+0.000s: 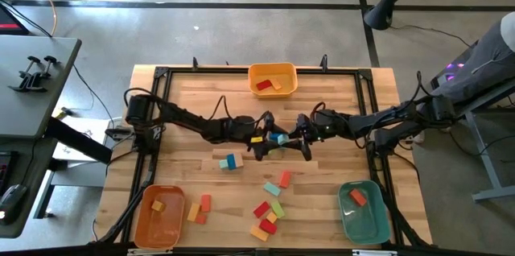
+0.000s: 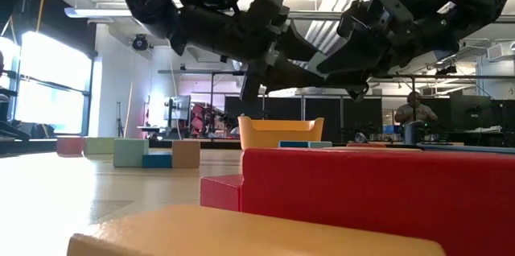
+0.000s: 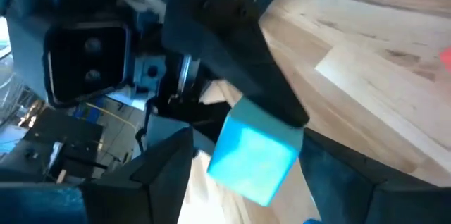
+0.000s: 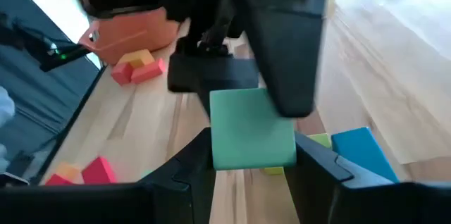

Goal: Sort blocks by size
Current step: Put the light blue square block into the orange bin

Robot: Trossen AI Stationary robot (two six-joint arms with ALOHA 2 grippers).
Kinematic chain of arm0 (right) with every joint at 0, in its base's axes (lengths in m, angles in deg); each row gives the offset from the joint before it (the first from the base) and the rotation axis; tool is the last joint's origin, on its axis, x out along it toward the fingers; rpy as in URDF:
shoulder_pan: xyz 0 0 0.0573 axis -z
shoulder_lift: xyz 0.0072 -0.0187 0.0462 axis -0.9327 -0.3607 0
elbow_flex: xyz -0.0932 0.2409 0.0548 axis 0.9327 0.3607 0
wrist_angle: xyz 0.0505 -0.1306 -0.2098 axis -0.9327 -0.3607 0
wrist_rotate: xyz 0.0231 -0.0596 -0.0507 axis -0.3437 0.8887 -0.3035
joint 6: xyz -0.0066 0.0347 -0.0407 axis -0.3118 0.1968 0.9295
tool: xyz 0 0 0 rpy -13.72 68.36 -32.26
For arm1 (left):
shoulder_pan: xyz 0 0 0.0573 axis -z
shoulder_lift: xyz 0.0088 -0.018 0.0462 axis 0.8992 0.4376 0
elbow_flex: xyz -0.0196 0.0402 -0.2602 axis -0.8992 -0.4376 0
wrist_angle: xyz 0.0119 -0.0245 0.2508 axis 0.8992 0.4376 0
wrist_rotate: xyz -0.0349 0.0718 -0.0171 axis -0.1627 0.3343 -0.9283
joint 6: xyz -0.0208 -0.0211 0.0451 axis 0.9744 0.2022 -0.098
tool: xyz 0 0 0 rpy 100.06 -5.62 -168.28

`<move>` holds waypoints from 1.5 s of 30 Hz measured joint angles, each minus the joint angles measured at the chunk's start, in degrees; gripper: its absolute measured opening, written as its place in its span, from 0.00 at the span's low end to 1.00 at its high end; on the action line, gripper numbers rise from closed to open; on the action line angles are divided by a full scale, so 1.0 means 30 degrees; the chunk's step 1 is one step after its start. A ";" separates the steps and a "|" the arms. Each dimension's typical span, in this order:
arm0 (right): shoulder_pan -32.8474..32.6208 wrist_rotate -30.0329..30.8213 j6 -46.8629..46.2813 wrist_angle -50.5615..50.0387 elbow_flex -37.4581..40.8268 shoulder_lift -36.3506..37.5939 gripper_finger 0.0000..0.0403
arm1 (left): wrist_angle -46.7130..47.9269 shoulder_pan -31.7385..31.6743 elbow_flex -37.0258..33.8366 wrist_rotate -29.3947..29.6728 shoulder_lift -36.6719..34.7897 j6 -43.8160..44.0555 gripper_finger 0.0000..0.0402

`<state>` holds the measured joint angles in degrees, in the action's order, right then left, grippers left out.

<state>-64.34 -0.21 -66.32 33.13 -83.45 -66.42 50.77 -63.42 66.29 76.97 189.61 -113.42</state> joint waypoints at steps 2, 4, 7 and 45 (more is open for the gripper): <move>0.0000 -0.0020 -0.0167 0.0000 0.0000 0.0000 0.34 | -0.0090 0.0125 0.0007 -0.0048 0.0073 0.0003 0.55; 0.0000 0.0000 -0.0392 -0.0189 0.0000 0.0000 0.34 | -0.0034 0.0253 0.0001 -0.0062 0.0132 0.0003 0.52; -0.0004 -0.0017 -0.0577 -0.0284 0.0000 0.0000 0.34 | -0.0068 0.0363 0.0000 -0.0076 0.0123 0.0000 0.45; 0.0364 0.1804 0.1110 0.0109 -0.0007 0.0051 0.64 | 1.8302 0.5162 0.0403 1.3910 -0.9421 1.3231 0.30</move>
<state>-63.25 5.20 -62.99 33.45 -83.48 -66.27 105.67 -47.93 67.51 118.70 161.35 -73.72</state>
